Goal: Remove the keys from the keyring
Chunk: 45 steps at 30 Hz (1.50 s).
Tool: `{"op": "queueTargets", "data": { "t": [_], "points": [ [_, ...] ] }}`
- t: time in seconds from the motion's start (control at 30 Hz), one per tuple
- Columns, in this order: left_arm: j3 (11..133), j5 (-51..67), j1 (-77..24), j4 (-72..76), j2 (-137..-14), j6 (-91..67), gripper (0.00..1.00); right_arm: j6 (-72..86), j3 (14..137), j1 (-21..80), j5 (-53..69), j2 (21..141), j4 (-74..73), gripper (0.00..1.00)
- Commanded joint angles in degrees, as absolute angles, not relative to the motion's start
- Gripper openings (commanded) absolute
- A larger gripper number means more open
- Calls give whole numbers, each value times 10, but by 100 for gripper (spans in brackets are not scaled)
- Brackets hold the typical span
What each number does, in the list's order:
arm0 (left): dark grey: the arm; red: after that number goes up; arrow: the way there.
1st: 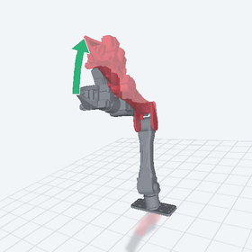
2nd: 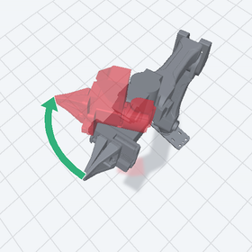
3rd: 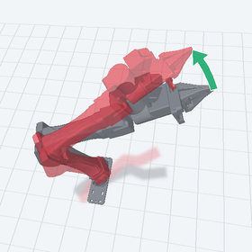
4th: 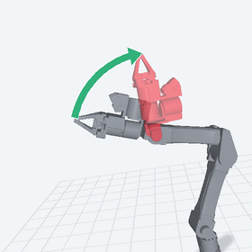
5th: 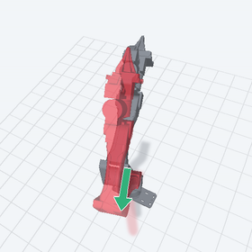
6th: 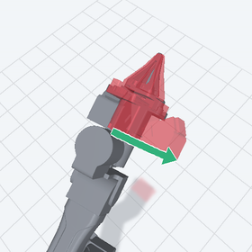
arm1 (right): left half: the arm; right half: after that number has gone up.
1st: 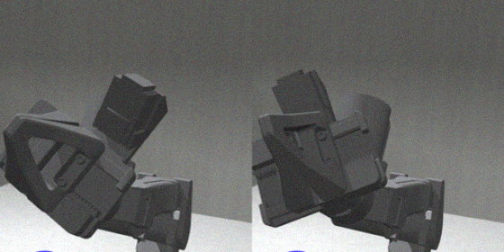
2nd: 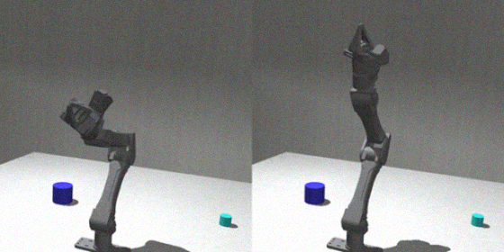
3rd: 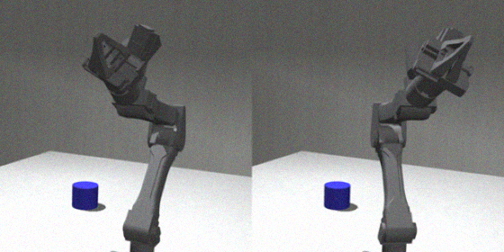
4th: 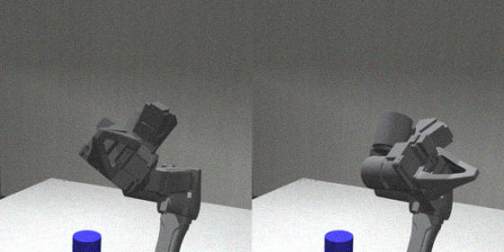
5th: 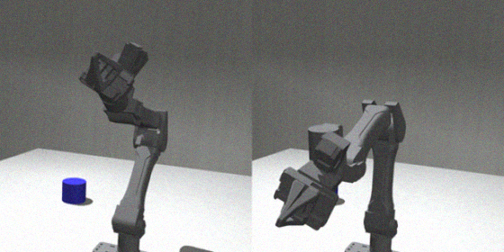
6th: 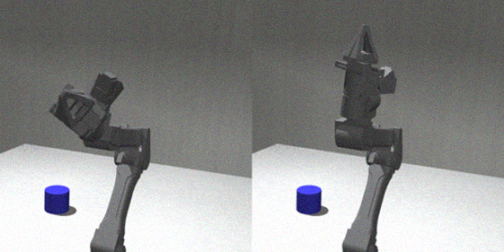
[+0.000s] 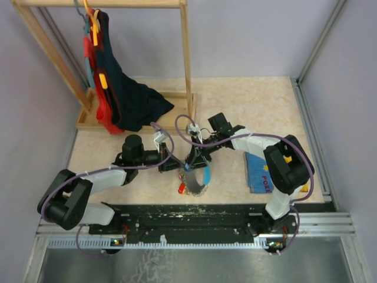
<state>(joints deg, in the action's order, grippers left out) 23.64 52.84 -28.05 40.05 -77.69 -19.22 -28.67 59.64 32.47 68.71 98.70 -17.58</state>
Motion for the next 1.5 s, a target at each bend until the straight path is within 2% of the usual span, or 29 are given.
{"op": "queueTargets", "data": {
  "t": [0.0, 0.43, 0.57, 0.8, 1.13, 1.33, 1.47],
  "points": [
    [254, 531, -284, 407, -754, -184, 0, -315, 607, 336, 718, 973, -182, 42],
    [255, 531, -284, 403, -749, -183, 0, -281, 613, 339, 735, 980, -164, 14],
    [254, 528, -284, 400, -748, -182, 0, -274, 620, 339, 751, 983, -168, 0],
    [251, 513, -284, 386, -751, -167, 2, -304, 653, 328, 759, 982, -241, 0],
    [252, 512, -284, 399, -776, -171, 9, -257, 684, 328, 722, 1005, -263, 0],
    [246, 524, -284, 413, -782, -177, 16, -254, 685, 328, 717, 1009, -263, 0],
    [239, 528, -283, 414, -773, -178, 26, -253, 685, 328, 719, 1010, -262, 0]
  ]
}}
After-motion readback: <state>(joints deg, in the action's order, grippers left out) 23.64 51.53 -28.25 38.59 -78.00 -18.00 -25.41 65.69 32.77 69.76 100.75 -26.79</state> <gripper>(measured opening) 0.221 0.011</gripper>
